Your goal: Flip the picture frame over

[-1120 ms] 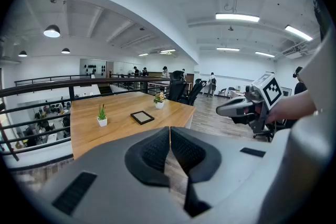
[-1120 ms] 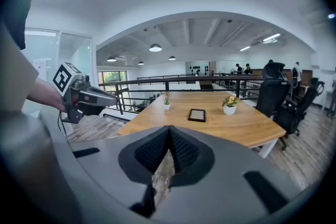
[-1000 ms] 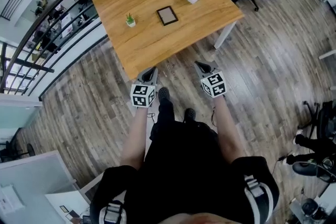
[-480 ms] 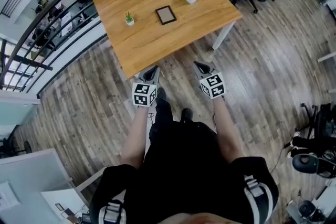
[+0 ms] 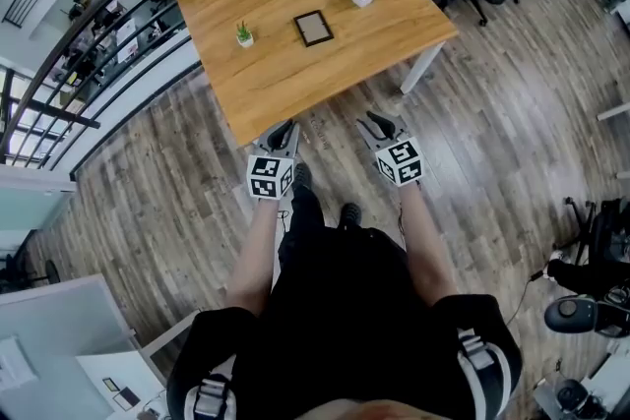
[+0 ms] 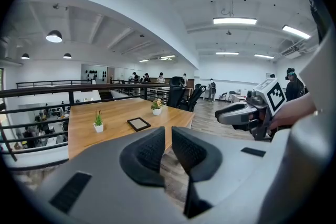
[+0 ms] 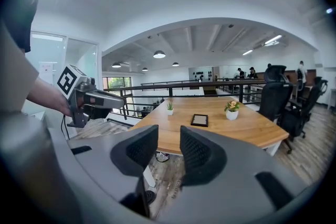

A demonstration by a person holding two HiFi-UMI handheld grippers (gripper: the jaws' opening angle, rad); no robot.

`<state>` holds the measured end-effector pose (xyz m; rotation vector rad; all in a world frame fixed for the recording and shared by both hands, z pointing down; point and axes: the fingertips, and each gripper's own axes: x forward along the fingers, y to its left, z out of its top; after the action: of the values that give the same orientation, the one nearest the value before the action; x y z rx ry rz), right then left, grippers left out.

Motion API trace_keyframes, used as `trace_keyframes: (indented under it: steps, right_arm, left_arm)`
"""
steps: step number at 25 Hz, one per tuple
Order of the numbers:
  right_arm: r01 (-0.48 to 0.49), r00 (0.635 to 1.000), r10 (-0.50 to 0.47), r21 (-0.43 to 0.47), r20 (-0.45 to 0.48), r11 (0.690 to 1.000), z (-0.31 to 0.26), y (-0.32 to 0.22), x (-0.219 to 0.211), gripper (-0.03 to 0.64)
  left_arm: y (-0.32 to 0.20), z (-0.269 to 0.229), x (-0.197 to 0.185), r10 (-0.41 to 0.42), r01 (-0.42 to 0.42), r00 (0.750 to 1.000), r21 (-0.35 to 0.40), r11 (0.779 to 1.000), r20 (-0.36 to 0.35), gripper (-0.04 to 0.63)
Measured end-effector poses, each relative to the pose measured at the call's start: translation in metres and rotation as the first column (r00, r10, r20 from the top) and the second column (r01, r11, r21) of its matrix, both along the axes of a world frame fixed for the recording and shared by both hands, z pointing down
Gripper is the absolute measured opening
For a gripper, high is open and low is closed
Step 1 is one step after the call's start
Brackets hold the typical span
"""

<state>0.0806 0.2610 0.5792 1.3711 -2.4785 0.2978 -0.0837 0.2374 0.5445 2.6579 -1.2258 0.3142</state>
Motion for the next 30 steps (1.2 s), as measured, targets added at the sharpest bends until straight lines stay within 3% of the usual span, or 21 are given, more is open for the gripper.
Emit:
trace_keyframes:
  steps: [4, 7, 16, 30]
  right_arm:
    - [0.011, 1.000, -0.011, 0.002, 0.000, 1.000, 0.000, -0.002, -0.005, 0.187]
    - [0.013, 1.000, -0.013, -0.001, -0.005, 1.000, 0.002, -0.002, -0.006, 0.224]
    - [-0.008, 1.000, 0.008, -0.005, -0.007, 1.000, 0.005, -0.003, -0.002, 0.366]
    - [-0.080, 0.996, 0.081, -0.031, 0.024, 0.996, 0.007, -0.037, 0.007, 0.359]
  left_arm:
    - [0.000, -0.001, -0.003, -0.008, 0.008, 1.000, 0.001, 1.000, -0.003, 0.035]
    - [0.000, 0.001, -0.005, -0.012, 0.012, 1.000, -0.007, 1.000, -0.005, 0.099]
    - [-0.002, 0.010, -0.008, -0.035, 0.035, 0.999, -0.025, 0.999, 0.004, 0.202]
    - [-0.043, 0.011, -0.013, -0.028, 0.027, 0.999, -0.043, 0.999, -0.020, 0.210]
